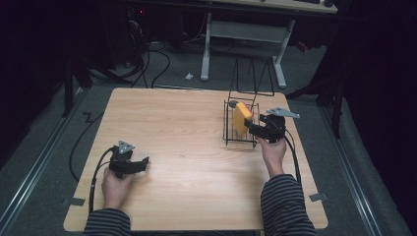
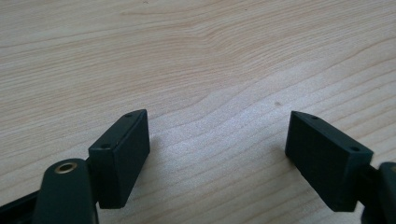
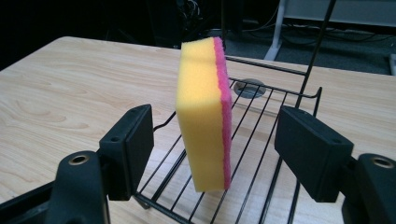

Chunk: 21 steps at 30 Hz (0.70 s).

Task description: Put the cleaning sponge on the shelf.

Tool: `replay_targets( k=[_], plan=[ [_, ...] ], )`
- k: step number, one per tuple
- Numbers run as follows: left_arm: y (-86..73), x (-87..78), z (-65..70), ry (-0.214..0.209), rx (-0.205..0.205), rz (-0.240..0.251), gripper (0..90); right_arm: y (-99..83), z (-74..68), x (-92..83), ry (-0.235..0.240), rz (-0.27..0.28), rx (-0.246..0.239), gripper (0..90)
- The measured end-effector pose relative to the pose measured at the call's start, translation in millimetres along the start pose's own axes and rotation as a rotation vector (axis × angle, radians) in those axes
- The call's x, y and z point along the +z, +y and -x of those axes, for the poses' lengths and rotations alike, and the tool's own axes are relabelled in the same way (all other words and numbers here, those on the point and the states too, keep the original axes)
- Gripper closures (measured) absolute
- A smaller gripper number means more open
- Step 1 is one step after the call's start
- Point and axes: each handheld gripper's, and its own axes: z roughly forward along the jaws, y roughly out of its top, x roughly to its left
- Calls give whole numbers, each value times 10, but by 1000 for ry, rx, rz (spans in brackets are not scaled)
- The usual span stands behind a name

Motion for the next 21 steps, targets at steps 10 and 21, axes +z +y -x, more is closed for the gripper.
replay_targets(
  k=[10, 21],
  plan=[
    [0, 0, 0, 0, 0, 0, 224, 14, 16, -232, 14, 22, 0, 307],
    [0, 0, 1, 0, 0, 0, 224, -28, 105, -536, 7, 79, 18, 334]
  ],
)
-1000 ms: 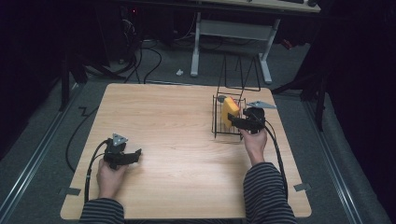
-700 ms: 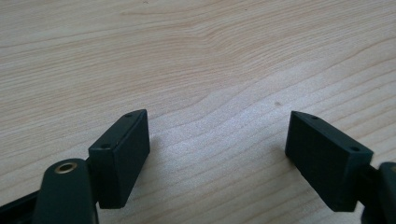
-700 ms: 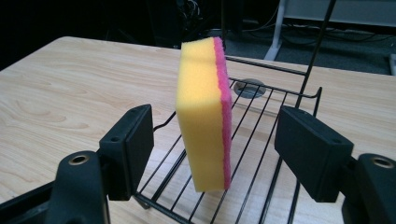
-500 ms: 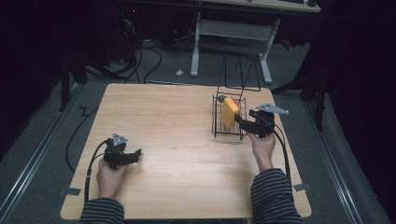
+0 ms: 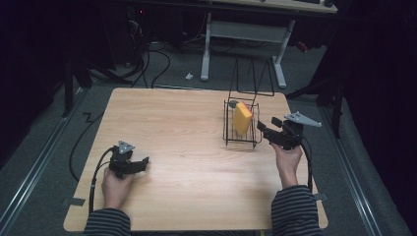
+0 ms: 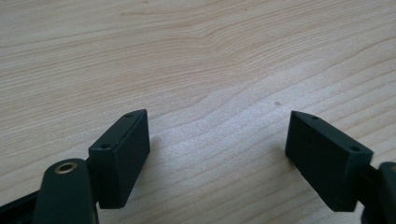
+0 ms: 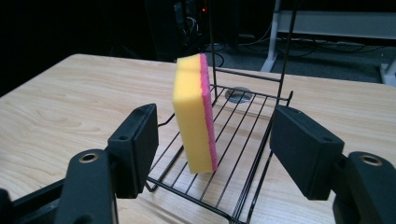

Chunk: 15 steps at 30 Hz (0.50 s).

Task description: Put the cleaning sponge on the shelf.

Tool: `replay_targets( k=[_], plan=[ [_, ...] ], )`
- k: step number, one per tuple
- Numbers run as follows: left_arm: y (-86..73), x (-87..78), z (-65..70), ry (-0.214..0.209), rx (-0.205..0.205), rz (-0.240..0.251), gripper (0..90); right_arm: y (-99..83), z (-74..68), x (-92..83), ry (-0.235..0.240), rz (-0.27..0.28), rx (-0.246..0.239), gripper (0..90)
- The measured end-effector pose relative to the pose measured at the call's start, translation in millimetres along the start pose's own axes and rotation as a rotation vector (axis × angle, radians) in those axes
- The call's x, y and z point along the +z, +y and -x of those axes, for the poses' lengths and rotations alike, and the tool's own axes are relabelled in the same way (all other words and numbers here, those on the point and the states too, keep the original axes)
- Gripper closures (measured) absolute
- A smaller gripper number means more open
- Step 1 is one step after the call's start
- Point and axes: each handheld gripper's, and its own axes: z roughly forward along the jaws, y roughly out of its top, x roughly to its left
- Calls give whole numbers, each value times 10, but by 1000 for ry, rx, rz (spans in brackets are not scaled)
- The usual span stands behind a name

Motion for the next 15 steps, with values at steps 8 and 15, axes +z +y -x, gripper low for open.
replay_targets(
  k=[8, 15],
  plan=[
    [-1, -1, 0, 0, 1, 0, 224, -110, 70, -234, 20, 40, 54, 338],
    [-1, -1, 1, 0, 1, 0, 224, -162, 93, -374, 20, 60, 56, 342]
  ],
)
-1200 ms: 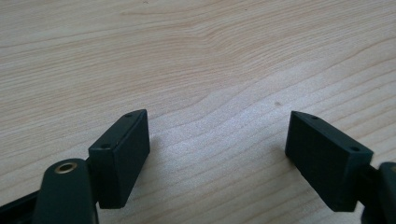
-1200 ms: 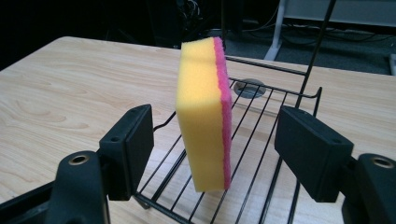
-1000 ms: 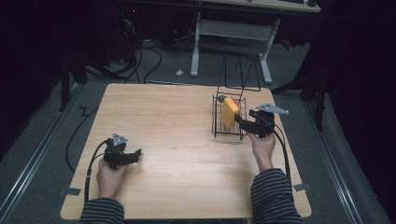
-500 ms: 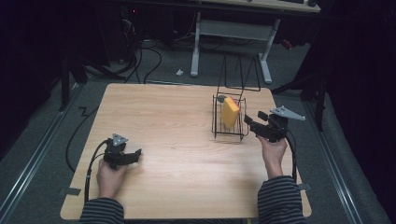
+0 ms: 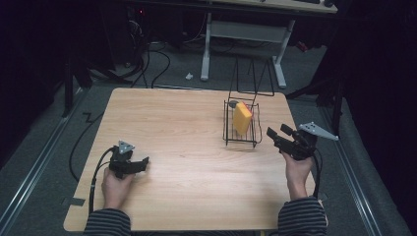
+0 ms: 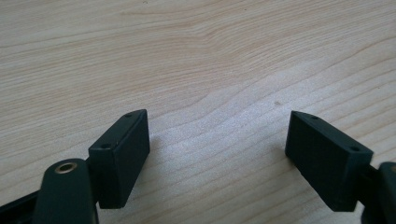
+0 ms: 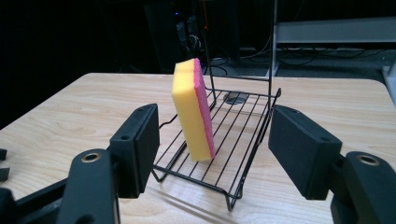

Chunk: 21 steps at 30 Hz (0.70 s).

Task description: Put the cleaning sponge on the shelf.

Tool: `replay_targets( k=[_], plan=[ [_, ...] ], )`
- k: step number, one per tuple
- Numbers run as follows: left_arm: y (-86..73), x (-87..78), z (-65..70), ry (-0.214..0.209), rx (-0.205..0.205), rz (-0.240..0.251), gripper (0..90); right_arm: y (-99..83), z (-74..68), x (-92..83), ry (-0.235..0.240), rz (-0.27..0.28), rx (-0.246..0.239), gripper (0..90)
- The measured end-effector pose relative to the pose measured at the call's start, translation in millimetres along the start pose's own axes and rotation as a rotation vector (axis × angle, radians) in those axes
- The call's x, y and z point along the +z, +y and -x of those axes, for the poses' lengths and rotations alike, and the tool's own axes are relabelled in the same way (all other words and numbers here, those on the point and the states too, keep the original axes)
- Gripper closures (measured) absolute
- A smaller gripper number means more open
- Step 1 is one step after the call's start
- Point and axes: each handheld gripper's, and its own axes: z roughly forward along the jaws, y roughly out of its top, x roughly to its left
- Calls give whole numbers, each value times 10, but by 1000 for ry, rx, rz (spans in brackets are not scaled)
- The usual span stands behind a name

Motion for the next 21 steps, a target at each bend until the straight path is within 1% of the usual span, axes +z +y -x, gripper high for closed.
replay_targets(
  k=[1, 4, 6, 7, 9, 10, 13, 15, 19, 21],
  plan=[
    [0, 0, 0, 0, 0, 0, 224, -2, -9, -48, -1, 6, -9, 342],
    [0, 0, 0, 0, 0, 0, 224, -28, -28, -133, 1, 28, -8, 343],
    [0, 0, 0, 0, 0, 0, 224, -68, -60, -190, -14, 27, -23, 342],
    [0, 0, 0, 0, 0, 0, 224, -68, -60, -190, -14, 27, -23, 342],
    [-2, -2, 0, -1, 1, 0, 224, -127, -96, -253, -16, 31, -33, 342],
    [-2, -2, 0, -1, 1, 0, 224, -183, -133, -304, -22, 32, -49, 343],
    [-2, -2, 0, -1, 1, 0, 224, -240, -179, -352, -22, 47, -63, 343],
    [-2, -2, 0, -1, 1, 0, 224, -271, -191, -367, -11, 55, -57, 344],
    [-2, -2, 1, -1, 1, 0, 224, -312, -198, -373, -8, 65, -50, 347],
    [-2, -2, 0, -1, 2, 0, 224, -341, -195, -356, 1, 64, -36, 347]
  ],
)
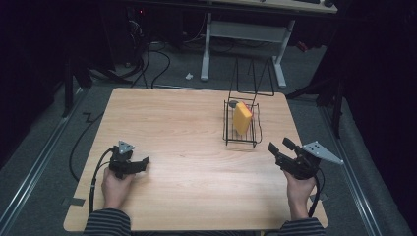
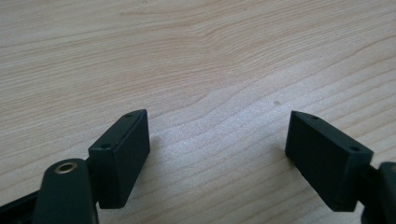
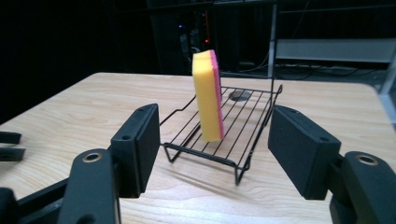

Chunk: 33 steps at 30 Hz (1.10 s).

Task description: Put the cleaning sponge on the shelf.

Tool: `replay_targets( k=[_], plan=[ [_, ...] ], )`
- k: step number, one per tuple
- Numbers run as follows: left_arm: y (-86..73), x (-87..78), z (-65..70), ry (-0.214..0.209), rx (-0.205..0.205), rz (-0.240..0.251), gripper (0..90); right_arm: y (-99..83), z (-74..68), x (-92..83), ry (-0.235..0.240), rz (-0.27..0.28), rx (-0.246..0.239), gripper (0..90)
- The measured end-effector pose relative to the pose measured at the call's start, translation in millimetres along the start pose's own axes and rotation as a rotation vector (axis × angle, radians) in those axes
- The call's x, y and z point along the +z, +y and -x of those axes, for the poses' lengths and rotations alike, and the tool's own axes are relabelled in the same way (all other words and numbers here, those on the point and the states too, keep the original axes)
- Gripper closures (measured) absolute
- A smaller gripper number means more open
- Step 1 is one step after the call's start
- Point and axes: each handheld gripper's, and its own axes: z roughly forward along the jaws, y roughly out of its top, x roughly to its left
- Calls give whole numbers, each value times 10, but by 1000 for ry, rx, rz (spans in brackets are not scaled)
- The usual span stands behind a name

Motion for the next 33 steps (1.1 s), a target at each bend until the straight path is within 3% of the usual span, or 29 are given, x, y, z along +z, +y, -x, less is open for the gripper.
replay_targets(
  k=[13, 16, 27, 33],
  plan=[
    [0, 0, 0, 0, -1, 0, 224, -143, -72, 160, 41, -28, -2, 351],
    [0, 1, 1, 1, -1, 0, 224, -175, -64, 176, 59, -20, 21, 353],
    [1, 1, 5, -4, 4, 0, 222, -319, -122, 357, 87, -66, 20, 357],
    [1, 1, 4, -3, 3, 0, 222, -389, -205, 494, 93, -137, -32, 357]
  ],
)
